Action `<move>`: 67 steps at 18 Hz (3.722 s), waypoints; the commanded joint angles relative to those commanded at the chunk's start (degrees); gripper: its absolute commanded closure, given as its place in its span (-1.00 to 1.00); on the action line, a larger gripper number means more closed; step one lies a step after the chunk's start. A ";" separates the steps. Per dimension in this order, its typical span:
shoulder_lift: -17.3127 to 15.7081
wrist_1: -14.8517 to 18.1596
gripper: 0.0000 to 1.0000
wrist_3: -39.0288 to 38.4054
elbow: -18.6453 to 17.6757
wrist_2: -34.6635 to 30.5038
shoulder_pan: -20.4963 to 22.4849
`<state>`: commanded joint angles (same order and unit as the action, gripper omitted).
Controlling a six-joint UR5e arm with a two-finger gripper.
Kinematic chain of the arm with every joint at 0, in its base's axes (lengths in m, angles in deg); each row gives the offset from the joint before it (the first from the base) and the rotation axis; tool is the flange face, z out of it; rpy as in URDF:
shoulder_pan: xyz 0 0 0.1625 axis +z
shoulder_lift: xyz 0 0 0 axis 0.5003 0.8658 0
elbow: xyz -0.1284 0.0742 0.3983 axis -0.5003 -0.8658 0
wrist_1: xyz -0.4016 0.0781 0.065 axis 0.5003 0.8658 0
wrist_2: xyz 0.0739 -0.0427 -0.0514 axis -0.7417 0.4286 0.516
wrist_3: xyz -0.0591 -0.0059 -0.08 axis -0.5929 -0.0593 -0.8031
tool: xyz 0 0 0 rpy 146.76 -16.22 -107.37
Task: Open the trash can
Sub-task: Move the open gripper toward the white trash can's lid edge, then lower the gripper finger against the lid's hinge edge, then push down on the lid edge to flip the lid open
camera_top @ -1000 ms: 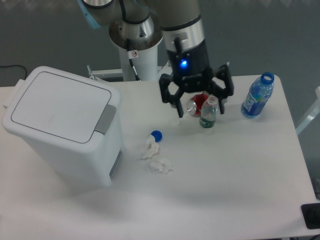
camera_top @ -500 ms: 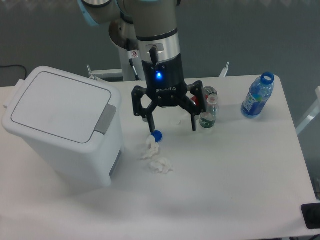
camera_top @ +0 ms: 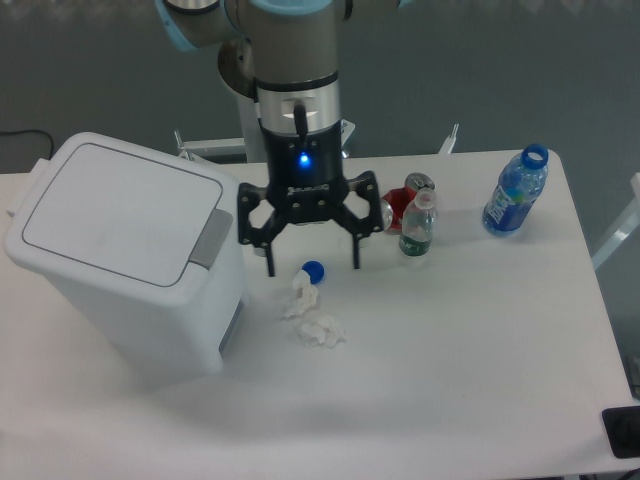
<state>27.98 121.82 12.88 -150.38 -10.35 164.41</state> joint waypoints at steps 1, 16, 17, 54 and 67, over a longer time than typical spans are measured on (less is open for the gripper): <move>-0.17 0.00 -1.00 -0.09 -0.79 0.35 -0.44; -2.99 3.87 -1.00 -6.50 -2.47 10.02 4.74; -3.08 4.04 -1.00 -6.59 -2.47 10.11 4.48; -3.60 5.71 -1.00 -6.42 -5.45 13.27 4.21; -3.52 5.63 -1.00 -6.33 -5.81 13.27 4.30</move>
<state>24.47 127.45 6.55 -156.19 2.92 168.71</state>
